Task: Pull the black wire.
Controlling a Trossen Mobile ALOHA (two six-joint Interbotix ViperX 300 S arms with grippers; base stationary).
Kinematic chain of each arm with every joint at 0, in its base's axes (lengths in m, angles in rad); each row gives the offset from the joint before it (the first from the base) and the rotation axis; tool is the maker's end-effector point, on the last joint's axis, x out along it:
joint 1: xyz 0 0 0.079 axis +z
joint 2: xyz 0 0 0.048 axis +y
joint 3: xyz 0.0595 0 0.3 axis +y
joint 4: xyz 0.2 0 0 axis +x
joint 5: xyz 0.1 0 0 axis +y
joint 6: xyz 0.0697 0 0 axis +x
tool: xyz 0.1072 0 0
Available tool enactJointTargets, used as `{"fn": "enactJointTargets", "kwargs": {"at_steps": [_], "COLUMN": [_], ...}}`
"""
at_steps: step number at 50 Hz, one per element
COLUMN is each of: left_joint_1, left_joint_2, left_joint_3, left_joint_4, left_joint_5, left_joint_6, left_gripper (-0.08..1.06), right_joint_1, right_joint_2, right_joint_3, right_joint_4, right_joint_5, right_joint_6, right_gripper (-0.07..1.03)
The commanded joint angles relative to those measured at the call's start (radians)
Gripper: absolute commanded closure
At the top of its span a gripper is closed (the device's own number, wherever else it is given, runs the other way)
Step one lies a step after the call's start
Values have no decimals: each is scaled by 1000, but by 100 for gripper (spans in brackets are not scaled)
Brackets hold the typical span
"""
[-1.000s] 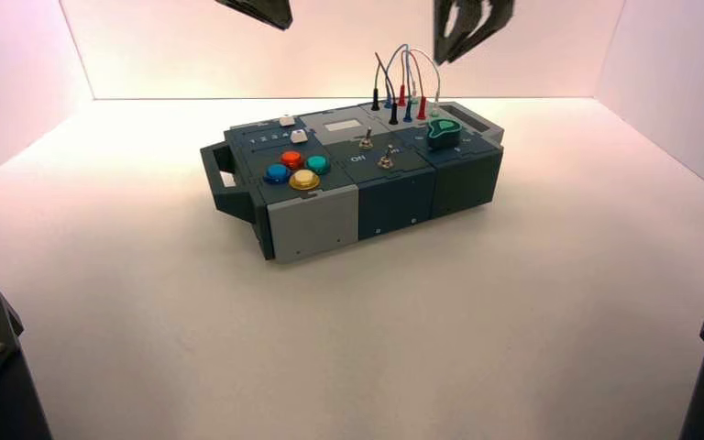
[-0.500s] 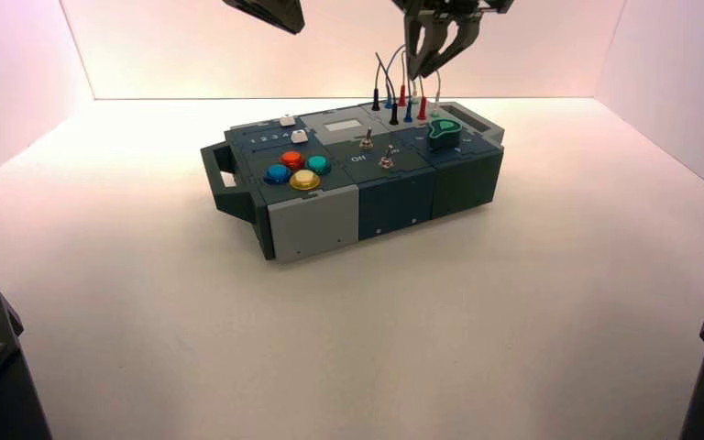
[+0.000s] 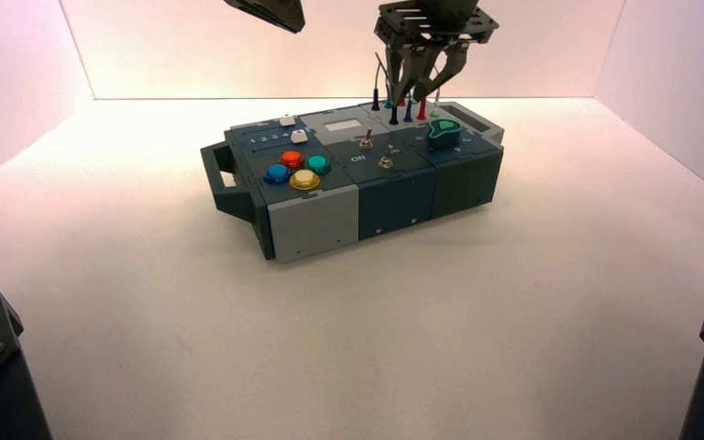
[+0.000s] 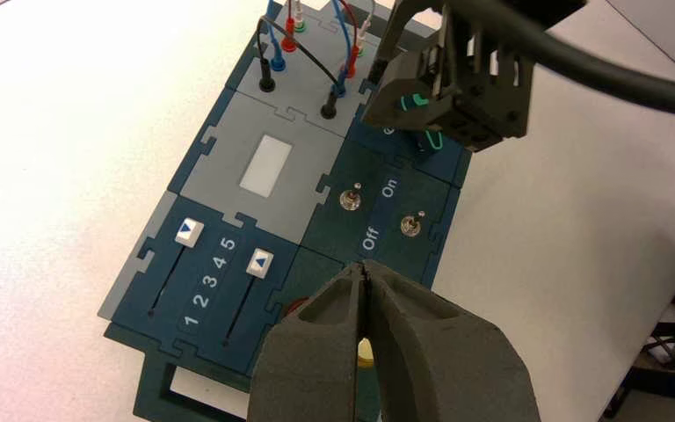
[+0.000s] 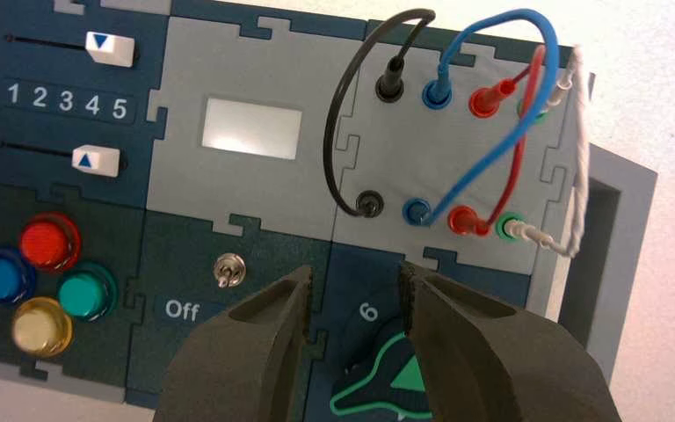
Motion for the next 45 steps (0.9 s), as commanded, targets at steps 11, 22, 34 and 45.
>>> {"fn": "enactJointTargets", "kwargs": {"at_steps": [11,22,34,45], "left_joint_1": [5,14,26,34], "left_joint_2": [-6,-8,-8,-6], "left_joint_3": [-20,-21,-21,-21], "left_joint_4": [-5,-5,-5,-5], "left_joint_5": [-6,-8,-6,-6], "left_joint_6": [6,6,6,6], "left_gripper": [101,101,101,101], "right_joint_1": [5,5,0,0], "right_joint_2": [25,52,87,114], "right_joint_3": [-74,-106,-152,-173], "right_joint_4": [-11,-40,-54,-71], "right_joint_5": [3,12,43,55], "right_joint_6": [2,2,0,-2], "right_gripper": [46,49,50,51]}}
